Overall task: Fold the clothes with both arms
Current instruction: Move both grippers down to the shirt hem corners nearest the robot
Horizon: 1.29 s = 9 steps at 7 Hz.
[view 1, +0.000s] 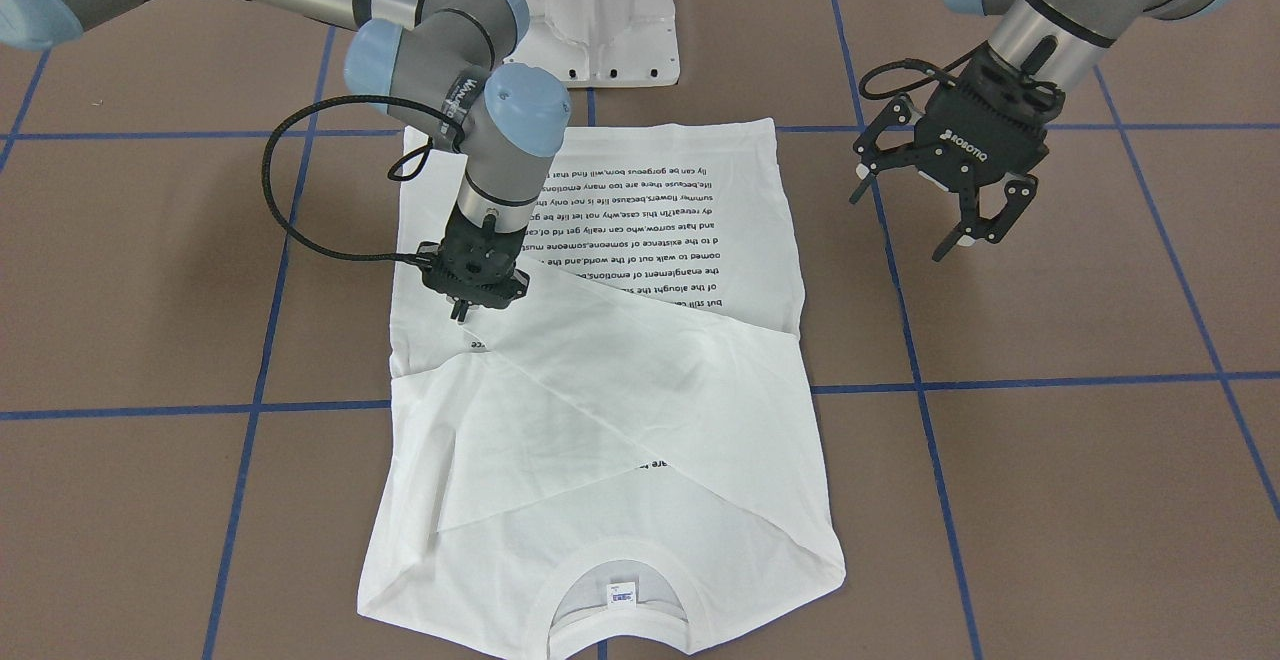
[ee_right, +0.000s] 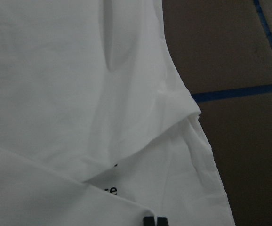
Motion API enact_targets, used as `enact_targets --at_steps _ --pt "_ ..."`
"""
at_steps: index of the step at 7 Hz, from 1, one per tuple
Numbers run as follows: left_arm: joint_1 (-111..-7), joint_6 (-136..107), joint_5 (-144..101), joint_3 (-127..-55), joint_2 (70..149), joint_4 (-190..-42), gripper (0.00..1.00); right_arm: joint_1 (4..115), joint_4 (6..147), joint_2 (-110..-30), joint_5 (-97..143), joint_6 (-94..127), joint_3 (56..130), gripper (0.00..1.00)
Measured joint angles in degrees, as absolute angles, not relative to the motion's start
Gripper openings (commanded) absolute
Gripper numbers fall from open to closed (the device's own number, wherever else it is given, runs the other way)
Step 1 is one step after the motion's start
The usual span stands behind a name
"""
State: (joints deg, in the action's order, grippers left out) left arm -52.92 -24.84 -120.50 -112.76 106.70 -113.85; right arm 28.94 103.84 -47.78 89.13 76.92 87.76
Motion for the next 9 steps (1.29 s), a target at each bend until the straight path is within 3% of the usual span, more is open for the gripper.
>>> enact_targets --at_steps 3,7,9 --pt "-52.9 -25.3 -120.5 -112.7 106.7 -113.8 1.0 29.1 103.5 -49.2 88.9 76.5 89.9 1.0" --pt "-46.7 -40.6 -116.8 -114.2 105.9 -113.6 1.0 28.3 100.1 -64.5 91.8 75.1 115.3 1.0" --pt "-37.3 -51.1 -107.6 -117.8 102.2 -113.6 1.0 23.6 87.0 -73.8 90.2 80.3 118.3 1.0"
